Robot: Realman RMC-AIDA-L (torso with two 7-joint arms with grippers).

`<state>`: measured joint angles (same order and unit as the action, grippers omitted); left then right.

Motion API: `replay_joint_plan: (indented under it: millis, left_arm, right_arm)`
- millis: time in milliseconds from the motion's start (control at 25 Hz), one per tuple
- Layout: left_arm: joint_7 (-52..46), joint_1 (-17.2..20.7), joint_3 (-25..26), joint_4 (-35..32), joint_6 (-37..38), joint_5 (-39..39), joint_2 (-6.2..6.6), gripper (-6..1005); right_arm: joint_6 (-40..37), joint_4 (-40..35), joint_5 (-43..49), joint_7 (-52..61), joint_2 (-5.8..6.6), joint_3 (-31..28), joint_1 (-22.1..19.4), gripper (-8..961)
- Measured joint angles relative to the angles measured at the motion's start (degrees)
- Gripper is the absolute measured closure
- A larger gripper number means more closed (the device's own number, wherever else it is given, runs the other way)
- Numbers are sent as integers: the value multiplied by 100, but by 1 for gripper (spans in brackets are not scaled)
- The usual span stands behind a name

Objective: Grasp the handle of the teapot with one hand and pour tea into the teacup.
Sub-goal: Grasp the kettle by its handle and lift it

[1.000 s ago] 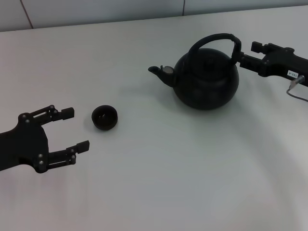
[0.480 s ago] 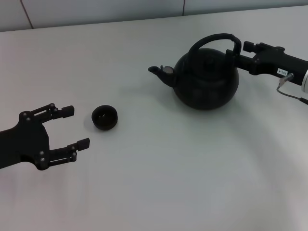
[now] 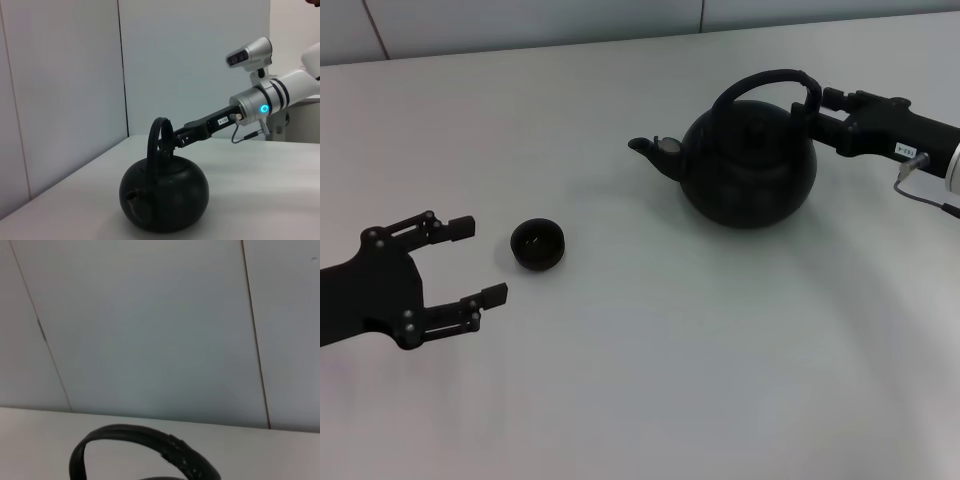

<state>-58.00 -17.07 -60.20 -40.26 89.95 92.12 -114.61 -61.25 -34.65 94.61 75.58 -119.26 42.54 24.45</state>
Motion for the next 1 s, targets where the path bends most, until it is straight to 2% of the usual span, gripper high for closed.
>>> replay_joint_plan:
  millis: [120, 520, 1000]
  left_arm:
    - [0, -12, 0, 0, 0, -1, 0, 200]
    - [8, -28, 0, 0, -4, -2, -6, 200]
    - [9, -41, 0, -9, -74, -2, -26, 200]
  right_arm:
    - [-1, 22, 2, -100, 0, 0, -6, 323]
    - [11, 47, -9, -134, 0, -1, 33, 757]
    - [65, 72, -14, -283, -7, 0, 66, 812]
